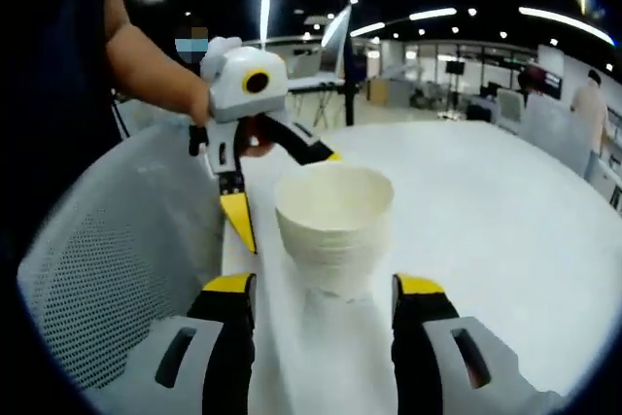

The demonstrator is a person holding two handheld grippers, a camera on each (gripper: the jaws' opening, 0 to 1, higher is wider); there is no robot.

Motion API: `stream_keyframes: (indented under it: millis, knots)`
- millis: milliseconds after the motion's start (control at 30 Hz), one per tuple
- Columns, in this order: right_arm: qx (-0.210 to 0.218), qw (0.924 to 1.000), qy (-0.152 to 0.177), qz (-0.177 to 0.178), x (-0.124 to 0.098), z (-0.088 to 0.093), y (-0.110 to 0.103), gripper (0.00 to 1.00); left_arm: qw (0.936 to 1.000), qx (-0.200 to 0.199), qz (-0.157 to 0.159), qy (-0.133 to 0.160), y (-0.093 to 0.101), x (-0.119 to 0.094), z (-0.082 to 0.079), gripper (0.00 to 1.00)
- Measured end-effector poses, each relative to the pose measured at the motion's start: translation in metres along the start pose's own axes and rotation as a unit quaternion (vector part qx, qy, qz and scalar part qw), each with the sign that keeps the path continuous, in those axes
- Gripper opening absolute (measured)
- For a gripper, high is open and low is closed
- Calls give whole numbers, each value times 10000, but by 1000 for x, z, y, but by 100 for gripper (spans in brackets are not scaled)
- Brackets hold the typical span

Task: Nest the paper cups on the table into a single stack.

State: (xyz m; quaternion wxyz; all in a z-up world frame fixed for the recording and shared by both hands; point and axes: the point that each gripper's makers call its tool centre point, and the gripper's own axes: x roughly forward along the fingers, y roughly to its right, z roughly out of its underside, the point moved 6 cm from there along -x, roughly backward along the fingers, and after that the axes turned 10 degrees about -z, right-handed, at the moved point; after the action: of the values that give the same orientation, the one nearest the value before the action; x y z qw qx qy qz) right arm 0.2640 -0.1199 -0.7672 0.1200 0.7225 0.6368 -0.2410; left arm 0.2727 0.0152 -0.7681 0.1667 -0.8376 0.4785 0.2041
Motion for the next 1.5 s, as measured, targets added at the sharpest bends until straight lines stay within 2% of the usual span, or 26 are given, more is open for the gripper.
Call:
stream_keyframes:
  millis: [133,300,400,533,800,1133,1500]
  knots:
    - [-17,10000,-84,24,2,2,4,43,9999,71,72,-68,1,6,0,52]
    - [-5,10000,-67,65,8,0,8,37,9998,62,95,-139,0,10,3,49]
    - [9,9999,-78,100,11,-1,9,33,9998,76,105,-172,0,12,4,43]
    - [87,9999,-47,96,13,-2,10,32,9997,20,124,-187,-1,14,1,35]
    - [96,9999,-42,82,14,-4,17,31,9992,130,208,-319,-9,15,-2,33]
    - [132,9997,-62,200,13,-19,56,31,9986,243,210,-426,-45,31,-19,32]
    - [102,9997,-7,227,9,-37,109,31,9979,429,214,-435,-94,52,-40,32]
